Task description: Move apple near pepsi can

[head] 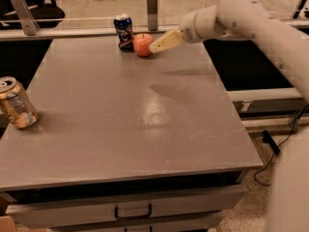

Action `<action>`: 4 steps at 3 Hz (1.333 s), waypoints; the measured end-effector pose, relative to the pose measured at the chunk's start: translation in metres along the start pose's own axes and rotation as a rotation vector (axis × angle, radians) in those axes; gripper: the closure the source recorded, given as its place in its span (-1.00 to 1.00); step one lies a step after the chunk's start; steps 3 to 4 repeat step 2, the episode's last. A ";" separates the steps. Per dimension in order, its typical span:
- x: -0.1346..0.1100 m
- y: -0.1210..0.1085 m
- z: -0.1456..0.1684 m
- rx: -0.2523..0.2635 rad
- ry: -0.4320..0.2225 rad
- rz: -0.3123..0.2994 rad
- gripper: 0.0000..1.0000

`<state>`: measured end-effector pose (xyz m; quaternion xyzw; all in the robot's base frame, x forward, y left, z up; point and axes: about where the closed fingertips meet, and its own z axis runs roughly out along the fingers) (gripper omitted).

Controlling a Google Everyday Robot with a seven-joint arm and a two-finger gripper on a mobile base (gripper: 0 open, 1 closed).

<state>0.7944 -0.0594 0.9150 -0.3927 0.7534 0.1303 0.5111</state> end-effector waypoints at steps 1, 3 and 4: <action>-0.029 -0.013 -0.072 0.070 -0.174 -0.025 -1.00; -0.064 -0.018 -0.147 0.128 -0.338 -0.059 -1.00; -0.064 -0.018 -0.147 0.128 -0.338 -0.059 -1.00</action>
Offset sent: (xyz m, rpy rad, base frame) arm -0.1931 -0.2086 0.2440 0.1345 -0.7720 -0.0202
